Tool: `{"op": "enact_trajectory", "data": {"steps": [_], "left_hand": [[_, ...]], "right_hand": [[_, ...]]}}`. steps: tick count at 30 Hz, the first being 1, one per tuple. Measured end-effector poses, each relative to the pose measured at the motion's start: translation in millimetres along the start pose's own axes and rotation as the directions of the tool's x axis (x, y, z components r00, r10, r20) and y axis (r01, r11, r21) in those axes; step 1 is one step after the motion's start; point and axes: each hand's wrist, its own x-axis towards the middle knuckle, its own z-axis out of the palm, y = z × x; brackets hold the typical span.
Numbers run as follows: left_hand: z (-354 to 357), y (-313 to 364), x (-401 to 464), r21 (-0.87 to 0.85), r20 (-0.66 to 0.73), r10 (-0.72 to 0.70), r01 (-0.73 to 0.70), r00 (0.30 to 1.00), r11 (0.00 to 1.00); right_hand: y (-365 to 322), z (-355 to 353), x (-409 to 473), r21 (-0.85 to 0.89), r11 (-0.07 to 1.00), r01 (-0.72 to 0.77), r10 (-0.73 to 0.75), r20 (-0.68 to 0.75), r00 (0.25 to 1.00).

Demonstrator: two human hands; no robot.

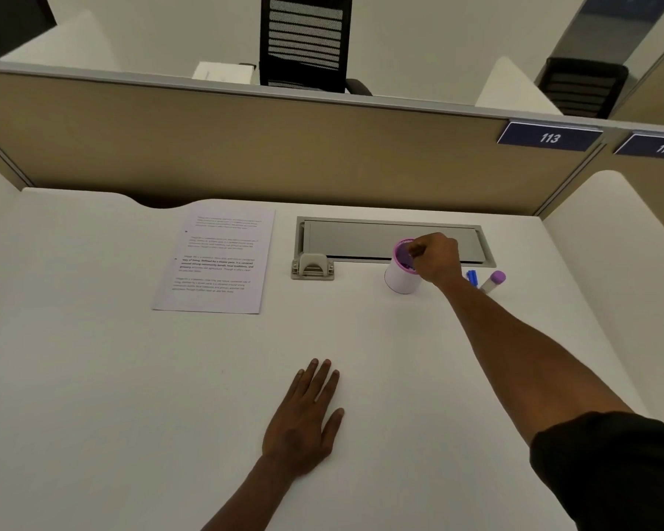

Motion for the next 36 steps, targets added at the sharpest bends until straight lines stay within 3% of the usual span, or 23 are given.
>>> {"op": "enact_trajectory", "data": {"steps": [7, 10, 13, 15, 24, 31, 36], "left_hand": [[-2.4, 0.7, -0.6, -0.002, 0.005, -0.005, 0.005, 1.0, 1.0], [-3.6, 1.0, -0.8, -0.002, 0.008, -0.009, 0.009, 1.0, 1.0], [-4.6, 1.5, -1.3, 0.004, 0.009, -0.013, 0.013, 1.0, 1.0], [-5.2, 2.0, -1.2, 0.004, 0.008, -0.015, 0.015, 1.0, 1.0], [-5.9, 2.5, -0.7, -0.004, 0.0, -0.015, 0.015, 1.0, 1.0], [-4.0, 2.0, -0.6, -0.003, -0.029, -0.009, 0.009, 1.0, 1.0], [-0.9, 0.9, -1.4, -0.002, -0.042, -0.001, 0.0, 0.999, 1.0]], "right_hand": [[1.5, -0.7, -1.5, 0.088, 0.995, -0.049, 0.055, -0.066, 0.996], [2.5, -0.6, -1.5, 0.234, 0.97, -0.069, 0.098, -0.114, 0.989], [4.3, -4.1, 2.4, 0.493, 0.844, -0.21, 0.241, 0.0, 0.97], [6.0, -7.2, 4.7, 0.53, 0.812, -0.246, 0.26, 0.049, 0.964], [-1.0, -5.6, 6.1, 0.228, 0.973, -0.044, 0.072, -0.114, 0.991], [-5.2, -7.0, 12.6, 0.057, 0.998, -0.031, 0.027, 0.079, 0.997], [-8.3, -10.3, 12.7, 0.072, 0.997, -0.01, 0.007, 0.03, 1.0]]}}
